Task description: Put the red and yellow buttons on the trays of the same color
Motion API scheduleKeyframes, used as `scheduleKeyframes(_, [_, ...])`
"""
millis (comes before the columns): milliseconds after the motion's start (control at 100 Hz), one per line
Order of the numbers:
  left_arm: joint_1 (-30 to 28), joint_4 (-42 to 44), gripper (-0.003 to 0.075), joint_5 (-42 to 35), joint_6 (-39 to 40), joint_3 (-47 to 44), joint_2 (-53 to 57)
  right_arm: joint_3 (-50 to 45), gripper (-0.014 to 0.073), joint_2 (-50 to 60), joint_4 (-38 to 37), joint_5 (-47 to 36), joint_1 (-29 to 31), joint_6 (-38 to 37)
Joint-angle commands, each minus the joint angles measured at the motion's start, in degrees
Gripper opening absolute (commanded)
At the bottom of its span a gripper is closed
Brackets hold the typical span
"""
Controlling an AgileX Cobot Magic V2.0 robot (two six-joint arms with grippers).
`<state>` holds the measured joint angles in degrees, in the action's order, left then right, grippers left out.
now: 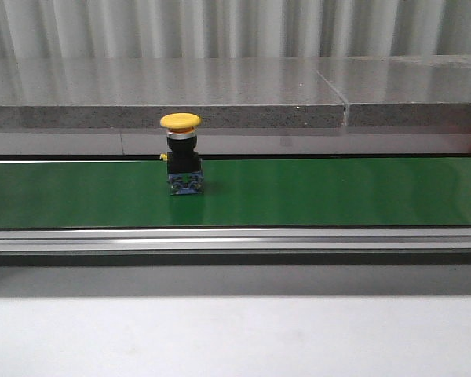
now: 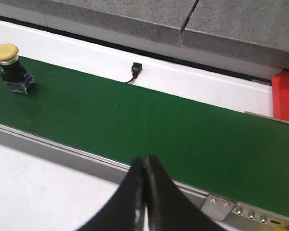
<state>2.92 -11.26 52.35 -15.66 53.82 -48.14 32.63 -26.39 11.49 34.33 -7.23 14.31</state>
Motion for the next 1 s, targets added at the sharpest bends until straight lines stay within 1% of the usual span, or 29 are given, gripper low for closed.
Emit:
scheduleKeyframes(0, [0.58, -1.14, -0.0021, -3.41, -0.15, -1.64, 4.63, 1.58, -0.0058, -0.11, 0.3, -3.68, 0.06, 0.35])
scheduleKeyframes(150, [0.58, -1.14, -0.0021, -3.41, -0.15, -7.13, 12.31, 1.77, -0.0058, -0.2, 0.3, -2.99, 0.06, 0.35])
scheduleKeyframes(270, [0.58, -1.14, -0.0021, -3.65, -0.15, -10.21, 17.17, 3.11, -0.0058, -2.0, 0.3, -0.8, -0.65, 0.35])
scheduleKeyframes(510, [0.58, -0.92, -0.0021, -3.9, -0.15, -11.95, 21.74, 10.08, -0.0057, -11.41, 0.24, 1.39, -8.17, 0.35])
scheduleKeyframes(570, [0.58, -0.92, -0.0021, -3.8, -0.15, -11.95, 21.74, 12.54, -0.0038, -14.98, 0.19, 2.01, -9.69, 0.35])
scheduleKeyframes(610, [0.58, -0.92, -0.0021, -3.4, -0.15, -11.95, 21.74, 13.95, 0.0, -17.07, 0.19, 2.6, -10.69, 0.35])
scheduleKeyframes(660, [0.58, -0.92, -0.0021, -3.42, -0.15, -11.95, 21.74, 15.93, 0.0076, -19.75, 0.19, 3.3, -11.76, 0.35])
scheduleKeyframes(700, [0.58, -0.92, -0.0021, -3.42, -0.15, -11.95, 21.74, 17.83, 0.018, -22.41, 0.24, 4.06, -12.79, 0.35])
scheduleKeyframes(710, [0.58, -0.92, -0.0021, -3.42, -0.15, -11.95, 21.74, 18.1, 0.018, -22.79, 0.24, 4.06, -12.79, 0.35])
scheduleKeyframes(760, [0.58, -0.92, -0.0021, -3.42, -0.15, -11.95, 21.74, 19.92, 0.0311, -25.39, 0.3, 5.02, -13.63, 0.35])
scheduleKeyframes(780, [0.58, -0.92, -0.0021, -3.42, -0.15, -11.95, 21.74, 20.68, 0.0344, -26.48, 0.39, 5.25, -13.91, 0.29])
scheduleKeyframes(830, [0.58, -0.92, -0.0021, -3.42, -0.15, -11.95, 21.74, 22.43, 0.0463, -28.94, 1.1, 6.2, -14.41, 0.29])
scheduleKeyframes(850, [0.58, -0.92, -0.0021, -3.42, -0.15, -11.95, 21.74, 23.19, 0.0489, -29.97, 1.32, 6.5, -14.48, 0.29])
scheduleKeyframes(860, [0.58, -0.92, -0.0021, -3.42, -0.15, -11.95, 21.74, 23.7, 0.0523, -30.64, 1.57, 6.83, -14.55, 0.29])
scheduleKeyframes(870, [0.58, -0.92, -0.0021, -3.42, -0.15, -11.95, 21.74, 23.7, 0.0523, -30.64, 1.72, 6.83, -14.62, 0.29])
scheduleKeyframes(900, [0.58, -0.92, -0.0021, -3.42, -0.15, -11.95, 21.74, 24.89, 0.0569, -32.27, 2.32, 7.21, -14.63, 0.29])
scheduleKeyframes(940, [0.58, -0.92, -0.0021, -3.42, -0.15, -11.95, 21.74, 26.18, 0.0609, -34.1, 3.46, 7.26, -14.63, 0.29])
scheduleKeyframes(990, [0.58, -0.92, -0.0021, -3.42, -0.15, -11.95, 21.74, 27.56, 0.0633, -35.84, 4.35, 7.26, -14.63, 0.29])
